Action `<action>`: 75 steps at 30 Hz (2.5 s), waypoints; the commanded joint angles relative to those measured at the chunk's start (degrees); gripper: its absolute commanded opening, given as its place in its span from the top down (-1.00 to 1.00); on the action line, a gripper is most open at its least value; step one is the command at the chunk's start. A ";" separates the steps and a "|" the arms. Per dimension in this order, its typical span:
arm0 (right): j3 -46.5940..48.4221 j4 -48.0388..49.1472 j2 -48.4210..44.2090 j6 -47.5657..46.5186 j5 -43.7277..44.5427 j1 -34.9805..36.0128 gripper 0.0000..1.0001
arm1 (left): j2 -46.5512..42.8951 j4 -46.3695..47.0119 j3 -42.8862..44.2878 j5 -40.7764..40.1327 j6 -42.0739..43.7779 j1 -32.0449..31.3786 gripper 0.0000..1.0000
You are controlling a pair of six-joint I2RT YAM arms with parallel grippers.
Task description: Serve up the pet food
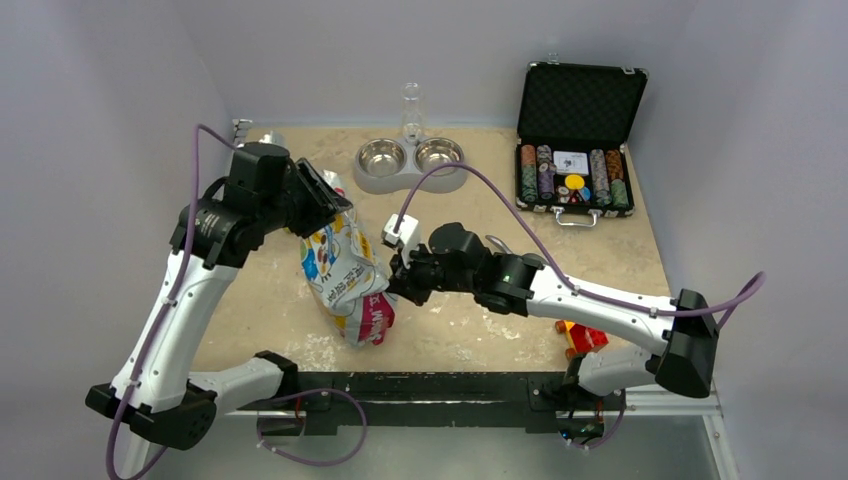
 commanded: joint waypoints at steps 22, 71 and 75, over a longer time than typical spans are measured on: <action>3.32 -0.99 0.82 -2.74 -6.70 5.84 1.00 | -0.37 -3.63 1.30 -10.28 1.23 0.06 0.58; 21.43 -8.78 7.08 5.43 3.18 1.47 -0.31 | -3.99 5.41 -1.84 -4.60 -4.26 1.11 1.00; 20.67 -11.32 8.88 5.52 7.41 2.05 0.45 | -4.60 4.17 -3.04 -4.16 -7.70 1.12 1.00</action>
